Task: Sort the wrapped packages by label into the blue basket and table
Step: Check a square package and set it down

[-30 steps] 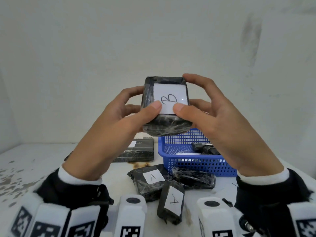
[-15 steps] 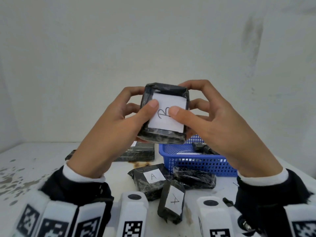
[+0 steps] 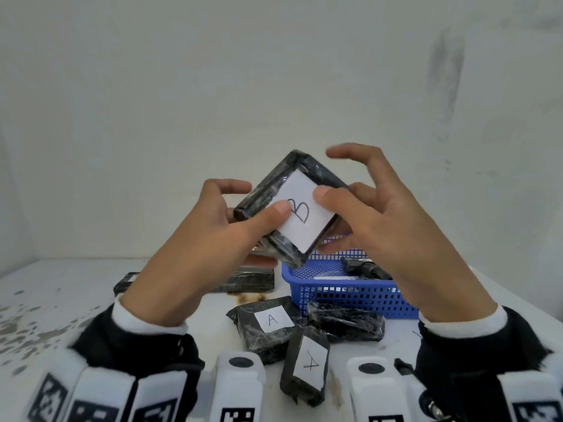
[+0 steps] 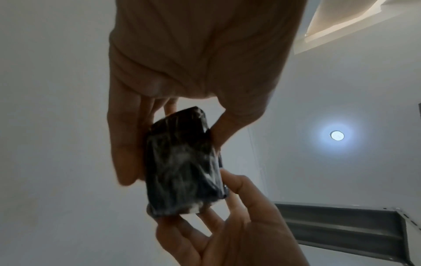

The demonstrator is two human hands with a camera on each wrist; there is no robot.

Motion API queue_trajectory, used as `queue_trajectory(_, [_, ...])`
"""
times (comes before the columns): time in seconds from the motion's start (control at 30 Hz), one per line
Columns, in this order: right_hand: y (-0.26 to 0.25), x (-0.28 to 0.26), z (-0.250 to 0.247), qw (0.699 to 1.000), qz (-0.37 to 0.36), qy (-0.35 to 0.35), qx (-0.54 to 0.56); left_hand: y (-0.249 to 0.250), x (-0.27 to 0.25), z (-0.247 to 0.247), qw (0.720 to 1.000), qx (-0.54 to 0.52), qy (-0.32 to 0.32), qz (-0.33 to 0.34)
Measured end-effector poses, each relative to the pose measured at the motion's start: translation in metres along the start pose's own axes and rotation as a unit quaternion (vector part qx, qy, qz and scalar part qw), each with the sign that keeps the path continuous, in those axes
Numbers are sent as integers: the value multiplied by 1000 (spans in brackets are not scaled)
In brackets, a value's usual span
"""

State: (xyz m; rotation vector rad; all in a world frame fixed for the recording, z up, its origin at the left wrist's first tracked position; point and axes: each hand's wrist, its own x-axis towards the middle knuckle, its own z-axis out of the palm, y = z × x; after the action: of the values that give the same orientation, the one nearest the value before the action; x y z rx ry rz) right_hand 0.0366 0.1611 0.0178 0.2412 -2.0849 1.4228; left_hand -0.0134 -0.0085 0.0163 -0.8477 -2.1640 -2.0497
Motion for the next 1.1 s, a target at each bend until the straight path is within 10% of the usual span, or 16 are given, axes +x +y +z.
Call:
queue_trajectory(0.27, [-4, -4, -4, 996, -4, -80, -50, -1, 3, -2, 992, 27, 89, 84])
queue_trajectory(1.1, [0, -1, -3, 999, 1, -45, -7, 2, 0, -5, 995, -2, 19, 96])
